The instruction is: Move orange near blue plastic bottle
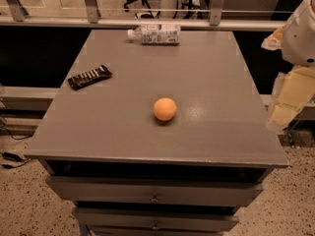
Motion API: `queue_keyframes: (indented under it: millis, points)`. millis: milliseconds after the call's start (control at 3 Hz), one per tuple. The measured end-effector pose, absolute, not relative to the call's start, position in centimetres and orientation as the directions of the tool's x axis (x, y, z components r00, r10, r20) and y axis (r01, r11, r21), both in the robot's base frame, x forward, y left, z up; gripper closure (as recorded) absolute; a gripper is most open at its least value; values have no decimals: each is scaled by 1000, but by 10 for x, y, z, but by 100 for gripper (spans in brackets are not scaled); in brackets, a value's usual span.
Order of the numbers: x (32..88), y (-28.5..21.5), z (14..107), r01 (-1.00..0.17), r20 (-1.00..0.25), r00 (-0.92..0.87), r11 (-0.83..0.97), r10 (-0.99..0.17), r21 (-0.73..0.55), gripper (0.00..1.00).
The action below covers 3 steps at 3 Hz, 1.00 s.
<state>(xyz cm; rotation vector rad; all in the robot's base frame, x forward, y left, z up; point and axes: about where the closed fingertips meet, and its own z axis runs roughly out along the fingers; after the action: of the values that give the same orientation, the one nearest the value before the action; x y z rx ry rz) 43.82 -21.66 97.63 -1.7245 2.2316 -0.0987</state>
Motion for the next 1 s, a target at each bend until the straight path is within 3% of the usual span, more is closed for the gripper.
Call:
queue_keyframes:
  millis: [667, 1000]
  points:
    - [444, -206, 965, -929, -266, -227, 291, -937, -229, 0]
    - [470, -152, 922, -938, -455, -221, 317, -862, -144, 0]
